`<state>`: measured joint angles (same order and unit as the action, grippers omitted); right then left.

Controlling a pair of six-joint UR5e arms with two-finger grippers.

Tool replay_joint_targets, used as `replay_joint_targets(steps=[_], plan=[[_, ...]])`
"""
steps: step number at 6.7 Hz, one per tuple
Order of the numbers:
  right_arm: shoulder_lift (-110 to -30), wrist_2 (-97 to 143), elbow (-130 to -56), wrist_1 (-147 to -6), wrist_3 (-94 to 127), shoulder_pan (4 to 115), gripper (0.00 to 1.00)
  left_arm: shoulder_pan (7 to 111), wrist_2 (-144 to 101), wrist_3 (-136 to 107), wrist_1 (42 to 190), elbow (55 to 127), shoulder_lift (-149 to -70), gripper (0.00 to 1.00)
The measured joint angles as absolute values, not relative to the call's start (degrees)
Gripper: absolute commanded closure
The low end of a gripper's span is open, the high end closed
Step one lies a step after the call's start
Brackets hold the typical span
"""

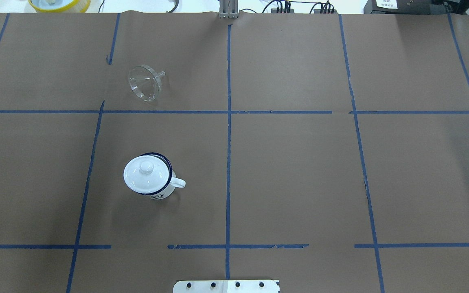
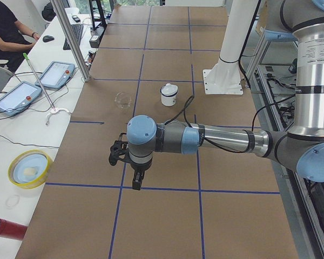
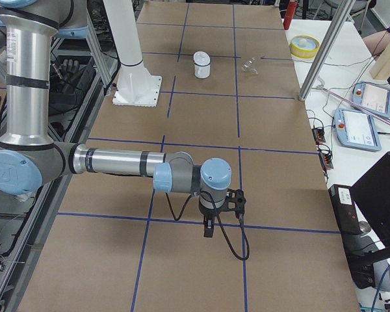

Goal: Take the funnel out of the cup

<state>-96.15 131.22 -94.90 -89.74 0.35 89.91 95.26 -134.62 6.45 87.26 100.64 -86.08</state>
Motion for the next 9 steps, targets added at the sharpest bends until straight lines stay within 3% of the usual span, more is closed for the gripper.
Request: replay_joint_targets(steps=[9], plan=[[-96.15,131.22,-94.86,-89.74,0.35,89.91,0.0,95.02,-134.74,5.93,87.05,96.42,-86.86,0.0]])
